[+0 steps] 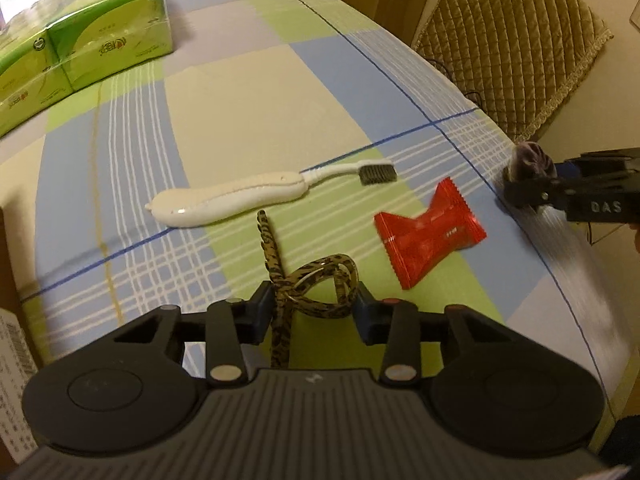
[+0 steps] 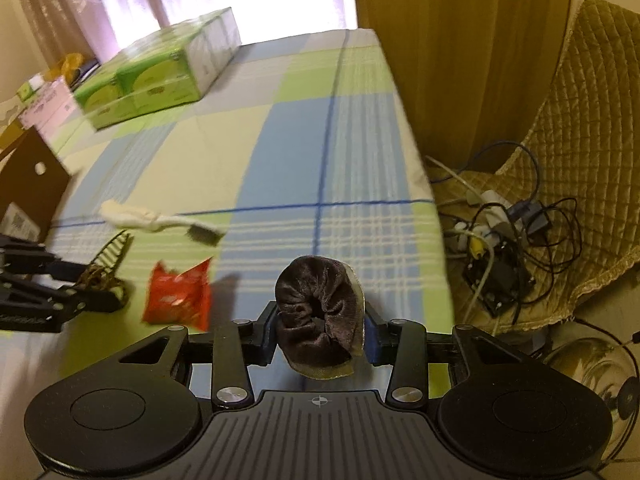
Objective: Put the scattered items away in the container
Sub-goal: 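Grasp the leopard hair clip with the left tool while the right tool grasps the dark scrunchie, then carry the hair clip and scrunchie over the box with both tools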
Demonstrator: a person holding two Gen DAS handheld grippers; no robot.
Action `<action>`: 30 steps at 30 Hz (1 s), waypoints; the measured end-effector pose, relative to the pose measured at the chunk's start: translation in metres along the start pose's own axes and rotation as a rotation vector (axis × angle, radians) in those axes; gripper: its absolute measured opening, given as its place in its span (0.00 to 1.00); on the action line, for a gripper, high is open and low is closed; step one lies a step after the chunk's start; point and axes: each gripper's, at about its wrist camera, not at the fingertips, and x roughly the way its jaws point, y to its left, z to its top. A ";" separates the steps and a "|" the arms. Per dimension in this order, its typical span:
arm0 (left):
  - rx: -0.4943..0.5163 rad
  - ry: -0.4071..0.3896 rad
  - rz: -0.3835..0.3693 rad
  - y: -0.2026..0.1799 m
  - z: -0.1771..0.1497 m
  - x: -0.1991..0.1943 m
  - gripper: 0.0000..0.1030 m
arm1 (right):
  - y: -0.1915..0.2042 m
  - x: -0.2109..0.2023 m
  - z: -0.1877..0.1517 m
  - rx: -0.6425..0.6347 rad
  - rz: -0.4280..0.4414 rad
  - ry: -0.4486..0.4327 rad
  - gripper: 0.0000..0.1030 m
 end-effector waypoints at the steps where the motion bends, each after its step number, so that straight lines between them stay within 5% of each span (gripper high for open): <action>1: 0.000 0.002 -0.003 0.000 -0.002 -0.002 0.34 | 0.003 -0.003 -0.001 -0.006 0.010 0.001 0.42; 10: -0.050 0.016 0.003 -0.004 -0.024 -0.039 0.34 | 0.042 -0.020 -0.007 -0.057 0.087 0.020 0.42; 21: -0.127 -0.106 -0.028 0.006 -0.048 -0.107 0.34 | 0.106 -0.027 -0.015 -0.134 0.217 0.069 0.42; 30: -0.219 -0.224 -0.014 0.052 -0.085 -0.189 0.34 | 0.195 -0.033 -0.008 -0.231 0.369 0.069 0.43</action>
